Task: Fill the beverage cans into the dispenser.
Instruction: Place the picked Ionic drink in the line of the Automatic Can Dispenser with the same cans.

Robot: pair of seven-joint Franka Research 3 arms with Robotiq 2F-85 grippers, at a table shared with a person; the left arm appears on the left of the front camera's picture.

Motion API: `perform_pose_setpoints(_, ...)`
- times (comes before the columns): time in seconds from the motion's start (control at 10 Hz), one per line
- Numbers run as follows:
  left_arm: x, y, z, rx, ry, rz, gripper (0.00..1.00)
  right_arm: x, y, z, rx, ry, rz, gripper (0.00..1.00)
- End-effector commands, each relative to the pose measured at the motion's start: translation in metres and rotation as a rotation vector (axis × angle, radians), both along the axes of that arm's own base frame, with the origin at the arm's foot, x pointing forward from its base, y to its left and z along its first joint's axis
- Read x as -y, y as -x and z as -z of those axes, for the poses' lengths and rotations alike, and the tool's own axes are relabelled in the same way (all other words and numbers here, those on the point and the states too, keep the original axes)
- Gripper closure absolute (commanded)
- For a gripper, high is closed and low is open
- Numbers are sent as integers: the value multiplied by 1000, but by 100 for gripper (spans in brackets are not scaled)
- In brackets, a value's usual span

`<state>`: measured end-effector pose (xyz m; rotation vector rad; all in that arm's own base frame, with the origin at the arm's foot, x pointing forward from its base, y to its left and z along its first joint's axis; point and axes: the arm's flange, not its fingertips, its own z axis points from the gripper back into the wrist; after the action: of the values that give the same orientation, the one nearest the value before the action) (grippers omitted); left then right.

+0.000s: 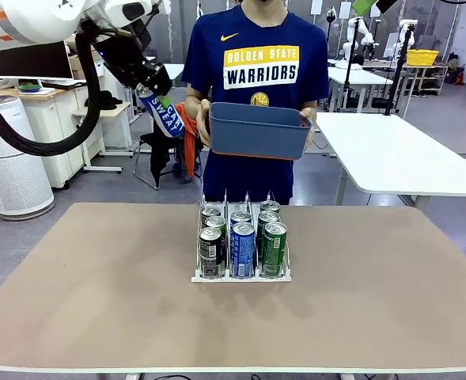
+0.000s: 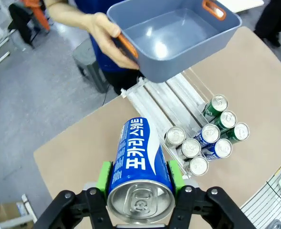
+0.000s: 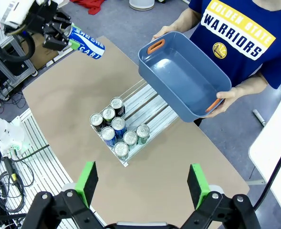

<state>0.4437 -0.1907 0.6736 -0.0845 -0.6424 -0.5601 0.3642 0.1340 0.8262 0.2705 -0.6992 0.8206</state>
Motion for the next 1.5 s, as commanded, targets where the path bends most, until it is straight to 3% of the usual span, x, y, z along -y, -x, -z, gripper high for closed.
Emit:
perform_pose_setpoints(0.0, 21, 36, 0, -18, -82, -114, 42, 0, 0, 1, 1, -1, 1, 0)
perform_pose_setpoints(0.2, 46, 65, 15, -73, -90, -101, 42, 0, 0, 1, 1, -1, 1, 0)
perform_pose_setpoints(0.5, 60, 78, 41, -226, -80, -98, 42, 0, 0, 1, 1, -1, 1, 0)
perform_pose_setpoints(0.6, 51, 71, 38, -233, -68, -46, 42, 0, 0, 1, 1, -1, 1, 0)
perform_pose_setpoints(0.7, 69, 81, 45, -180, -130, -100, 42, 0, 0, 1, 1, -1, 1, 0)
perform_pose_setpoints(1.2, 69, 79, 50, -203, -127, -83, 42, 0, 0, 1, 1, -1, 1, 0)
perform_pose_setpoints(1.4, 82, 87, 60, -166, -130, -239, 42, 0, 0, 1, 1, -1, 1, 0)
